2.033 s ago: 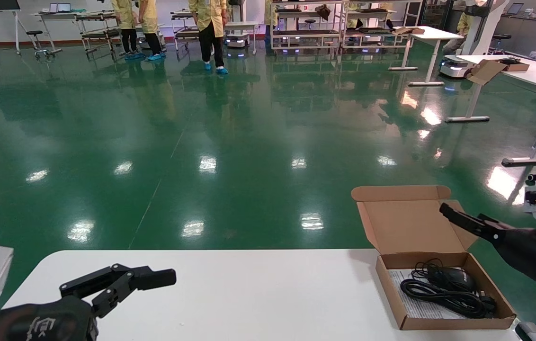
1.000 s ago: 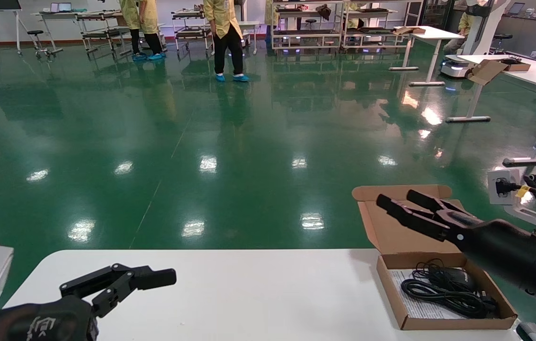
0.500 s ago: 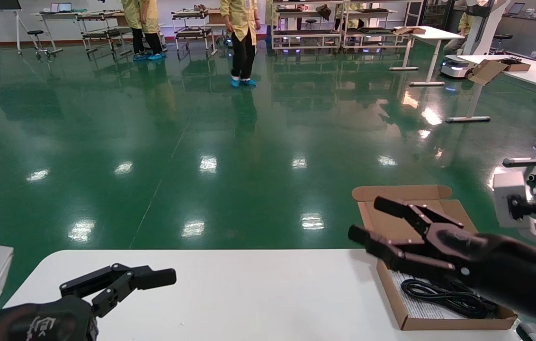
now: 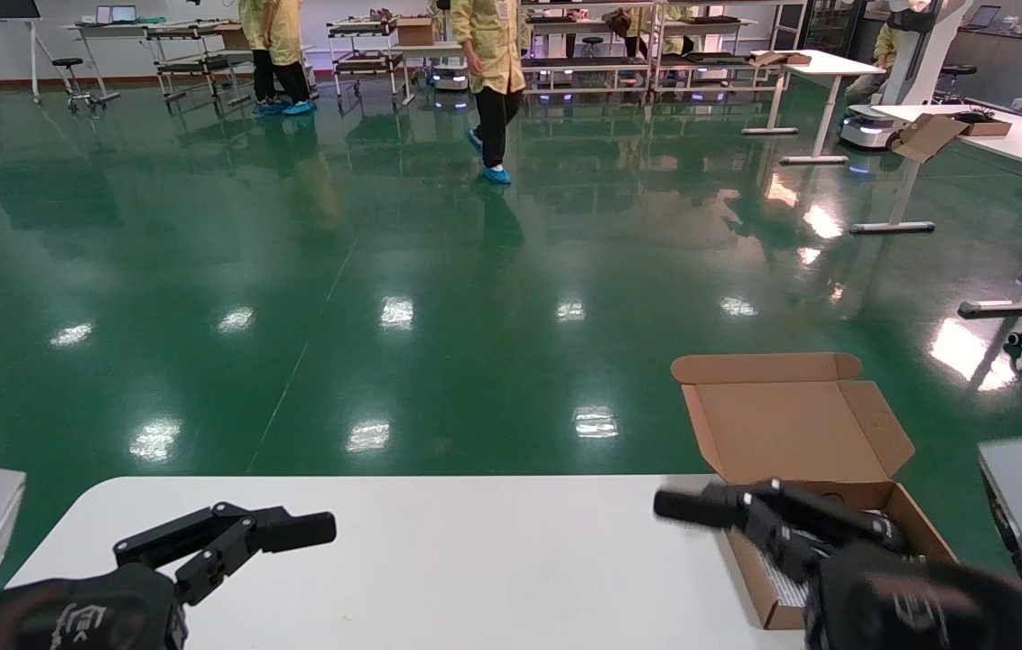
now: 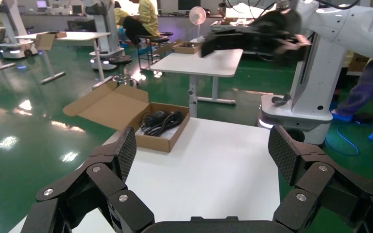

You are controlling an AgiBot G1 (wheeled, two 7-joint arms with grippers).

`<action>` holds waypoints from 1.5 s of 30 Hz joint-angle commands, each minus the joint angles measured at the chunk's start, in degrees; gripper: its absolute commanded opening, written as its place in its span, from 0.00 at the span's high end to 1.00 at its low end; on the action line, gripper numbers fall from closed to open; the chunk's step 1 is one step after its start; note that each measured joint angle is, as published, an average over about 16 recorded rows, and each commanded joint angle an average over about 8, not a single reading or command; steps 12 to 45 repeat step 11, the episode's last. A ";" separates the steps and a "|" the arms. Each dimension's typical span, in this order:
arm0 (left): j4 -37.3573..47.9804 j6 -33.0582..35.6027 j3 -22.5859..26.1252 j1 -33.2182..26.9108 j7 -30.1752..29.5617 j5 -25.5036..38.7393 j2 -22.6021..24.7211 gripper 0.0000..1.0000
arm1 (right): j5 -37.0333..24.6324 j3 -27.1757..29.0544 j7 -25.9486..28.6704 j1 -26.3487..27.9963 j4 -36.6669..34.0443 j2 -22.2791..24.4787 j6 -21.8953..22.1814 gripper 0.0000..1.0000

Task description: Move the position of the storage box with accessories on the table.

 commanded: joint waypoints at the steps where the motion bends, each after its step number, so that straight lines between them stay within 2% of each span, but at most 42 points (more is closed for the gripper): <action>1: 0.00 0.00 0.00 0.00 0.00 0.00 0.00 0.00 | -0.51 1.11 0.16 -0.91 2.42 0.73 -1.66 0.00; 6: 0.01 -0.01 0.00 0.00 0.00 0.00 0.00 0.00 | -1.39 3.11 0.46 -2.53 6.84 2.02 -4.75 0.00; 11: 0.01 -0.02 0.00 0.01 0.00 -0.01 0.00 0.00 | -1.73 3.91 0.56 -3.16 8.57 2.53 -6.02 0.00; 45: 0.01 -0.02 0.00 0.01 0.00 -0.01 0.00 0.00 | -1.73 3.91 0.56 -3.16 8.57 2.53 -6.02 0.00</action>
